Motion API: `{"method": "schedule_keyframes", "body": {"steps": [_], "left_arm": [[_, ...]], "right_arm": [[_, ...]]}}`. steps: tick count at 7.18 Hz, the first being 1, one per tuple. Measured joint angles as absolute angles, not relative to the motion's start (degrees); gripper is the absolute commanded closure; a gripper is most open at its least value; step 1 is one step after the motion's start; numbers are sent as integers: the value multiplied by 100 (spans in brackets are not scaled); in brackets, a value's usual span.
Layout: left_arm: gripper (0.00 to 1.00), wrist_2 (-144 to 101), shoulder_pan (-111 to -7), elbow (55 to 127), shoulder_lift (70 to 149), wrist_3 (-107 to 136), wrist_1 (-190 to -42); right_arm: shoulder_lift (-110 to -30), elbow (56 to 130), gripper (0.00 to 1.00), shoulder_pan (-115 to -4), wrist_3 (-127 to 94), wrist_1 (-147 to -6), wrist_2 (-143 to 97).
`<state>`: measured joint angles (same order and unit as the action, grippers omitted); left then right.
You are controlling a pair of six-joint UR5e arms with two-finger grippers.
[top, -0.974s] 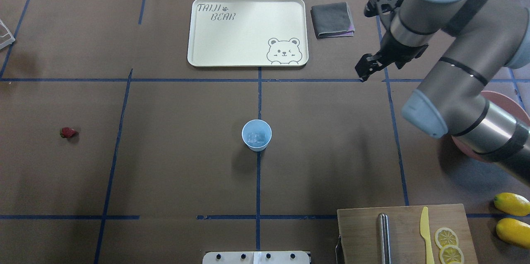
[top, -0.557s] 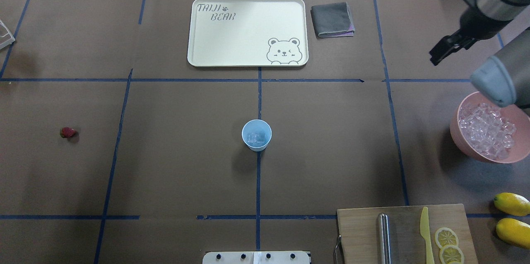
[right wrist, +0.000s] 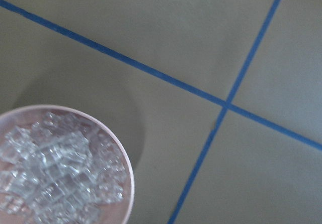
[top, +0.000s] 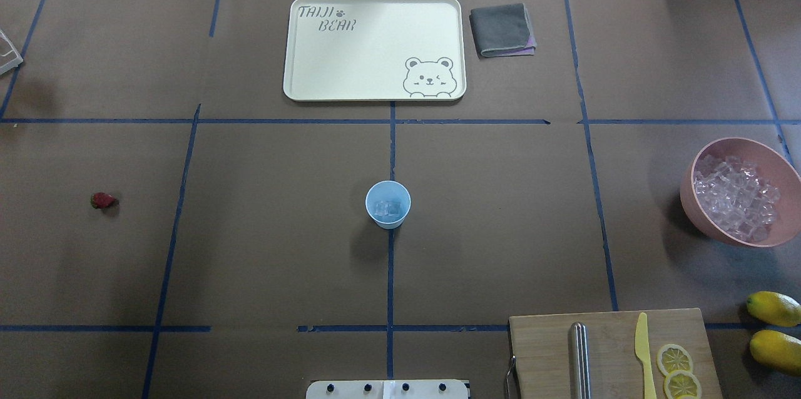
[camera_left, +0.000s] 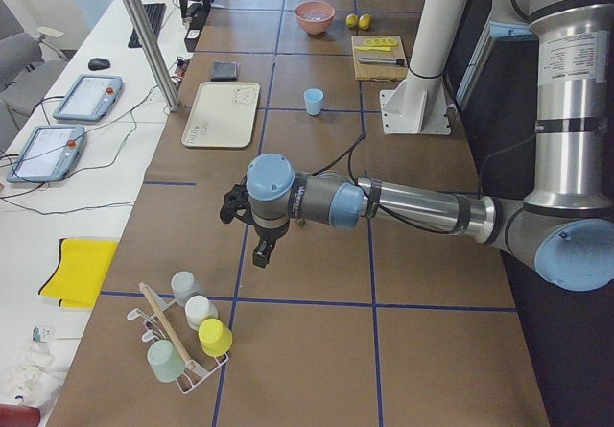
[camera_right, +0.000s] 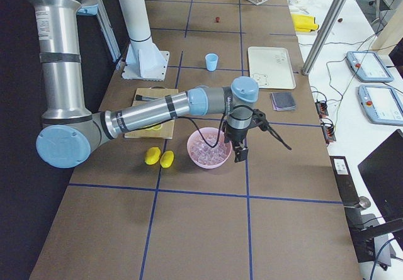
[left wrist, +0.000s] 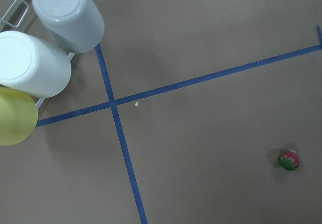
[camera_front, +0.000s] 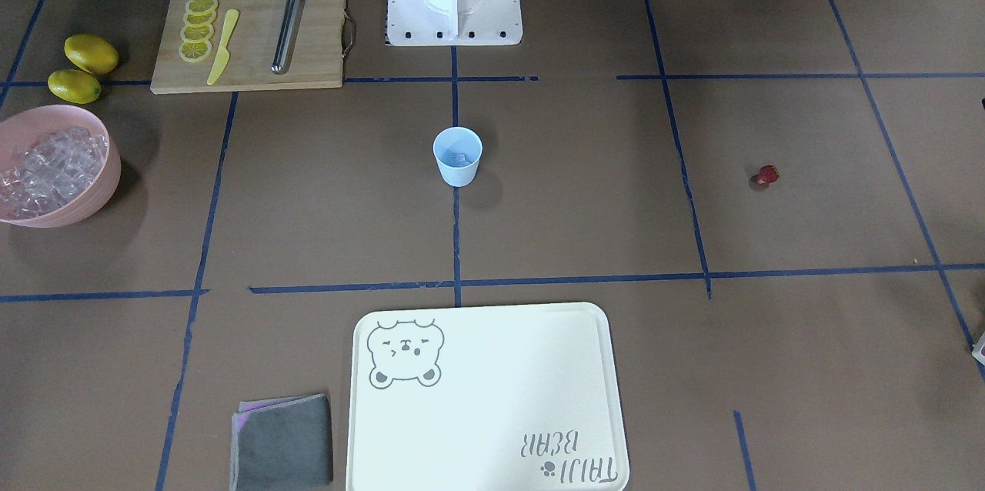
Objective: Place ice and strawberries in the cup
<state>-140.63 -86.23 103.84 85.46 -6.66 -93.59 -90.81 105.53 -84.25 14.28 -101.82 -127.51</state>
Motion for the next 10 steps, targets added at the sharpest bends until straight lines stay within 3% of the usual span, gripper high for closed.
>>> {"method": "schedule_keyframes", "body": {"steps": [4, 7, 10], "left_arm": [[0, -13774, -7631, 10669, 8530, 898, -9714], [0, -12867, -6424, 10641, 8471, 2921, -10842], [0, -12202, -5427, 10096, 8466, 4285, -12309]], "right_arm": [[-10062, 10579, 0, -9423, 1798, -10151, -12921], [-10180, 10603, 0, -9523, 1801, -10126, -13171], [-10186, 10606, 0, -9527, 1788, -10125, -13185]]}}
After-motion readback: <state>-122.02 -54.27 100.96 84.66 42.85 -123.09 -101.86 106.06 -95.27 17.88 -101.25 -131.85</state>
